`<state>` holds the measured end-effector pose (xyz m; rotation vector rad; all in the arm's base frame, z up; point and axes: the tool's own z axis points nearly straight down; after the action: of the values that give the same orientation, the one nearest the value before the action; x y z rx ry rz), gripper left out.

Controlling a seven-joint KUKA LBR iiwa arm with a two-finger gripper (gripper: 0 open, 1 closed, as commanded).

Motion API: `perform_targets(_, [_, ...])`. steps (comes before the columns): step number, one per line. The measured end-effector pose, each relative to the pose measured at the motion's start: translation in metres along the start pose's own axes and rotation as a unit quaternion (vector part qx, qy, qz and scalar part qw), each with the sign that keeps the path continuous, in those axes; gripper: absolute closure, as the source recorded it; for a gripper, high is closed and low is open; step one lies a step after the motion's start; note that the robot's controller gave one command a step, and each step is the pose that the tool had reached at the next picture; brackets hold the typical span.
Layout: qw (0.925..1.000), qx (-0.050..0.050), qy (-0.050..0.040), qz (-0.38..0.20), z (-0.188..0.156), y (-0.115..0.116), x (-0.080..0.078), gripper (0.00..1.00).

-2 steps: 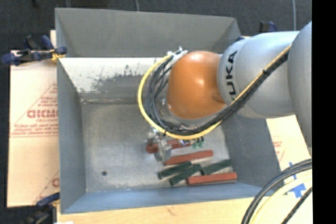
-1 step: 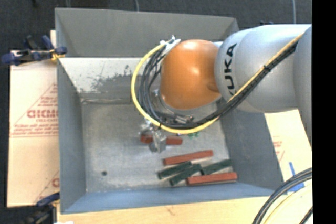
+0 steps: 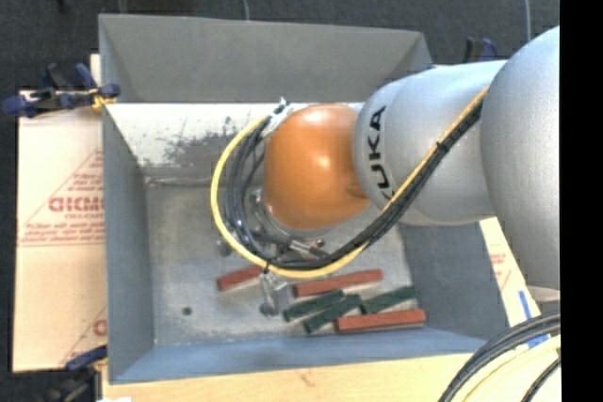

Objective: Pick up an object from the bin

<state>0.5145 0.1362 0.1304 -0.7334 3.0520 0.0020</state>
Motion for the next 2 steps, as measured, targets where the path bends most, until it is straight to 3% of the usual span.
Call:
perform_targets(1, [0.9993,-0.001,0.0011,0.037,0.007,0.014,0.004,0.00])
perform_targets(2, [0.9999,0.001,-0.0039,-0.016,0.034,-0.030,-0.020,0.00])
